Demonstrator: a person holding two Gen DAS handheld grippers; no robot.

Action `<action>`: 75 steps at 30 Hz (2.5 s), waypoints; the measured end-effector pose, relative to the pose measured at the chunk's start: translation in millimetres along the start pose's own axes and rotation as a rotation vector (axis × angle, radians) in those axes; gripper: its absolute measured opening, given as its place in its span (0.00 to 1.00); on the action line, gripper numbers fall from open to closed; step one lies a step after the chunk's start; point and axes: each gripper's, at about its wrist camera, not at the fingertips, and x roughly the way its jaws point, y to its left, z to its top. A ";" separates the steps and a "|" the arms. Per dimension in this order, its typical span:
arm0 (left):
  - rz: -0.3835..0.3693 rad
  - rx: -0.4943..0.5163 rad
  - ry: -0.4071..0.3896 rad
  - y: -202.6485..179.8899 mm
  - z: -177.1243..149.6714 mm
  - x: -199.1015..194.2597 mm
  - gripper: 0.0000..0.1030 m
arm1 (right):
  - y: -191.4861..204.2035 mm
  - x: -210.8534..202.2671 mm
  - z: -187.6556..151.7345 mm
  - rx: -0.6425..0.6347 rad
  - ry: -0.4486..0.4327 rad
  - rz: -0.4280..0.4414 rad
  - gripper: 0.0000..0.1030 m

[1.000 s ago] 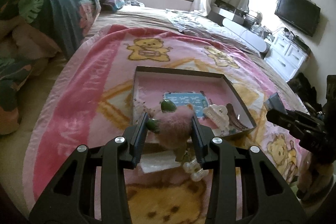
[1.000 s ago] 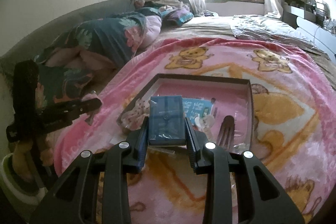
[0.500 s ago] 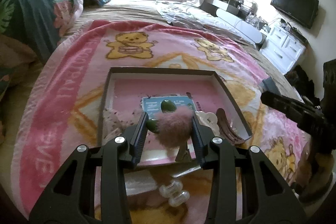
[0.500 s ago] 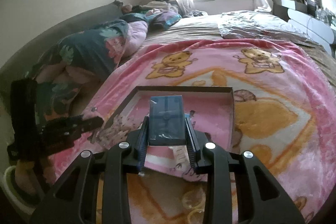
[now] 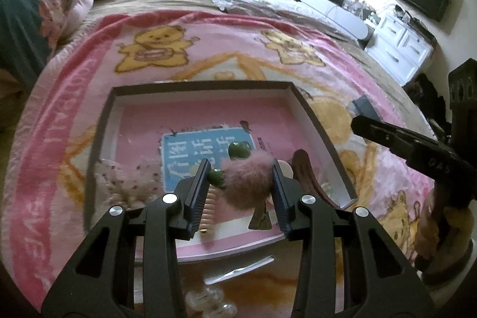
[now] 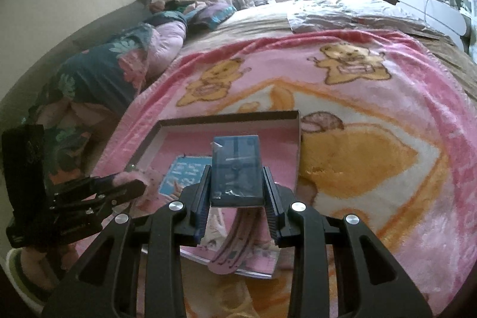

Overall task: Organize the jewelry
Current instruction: 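Lower the pink tie into the tray with the left tool while the right tool releases the blue box there, then withdraw both open tools from the tray toward the remaining items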

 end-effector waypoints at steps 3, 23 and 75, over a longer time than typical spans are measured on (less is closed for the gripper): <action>-0.001 0.004 0.028 -2.2 -3.4 12.2 0.31 | -2.1 10.4 -3.1 0.000 0.020 -0.011 0.30; 0.006 -0.025 0.095 10.1 -25.1 35.7 0.44 | 8.2 46.9 -11.8 -0.036 0.085 -0.029 0.30; 0.109 -0.157 -0.150 48.9 -39.4 -114.8 0.91 | 65.7 -61.5 -18.7 -0.078 -0.140 -0.065 0.92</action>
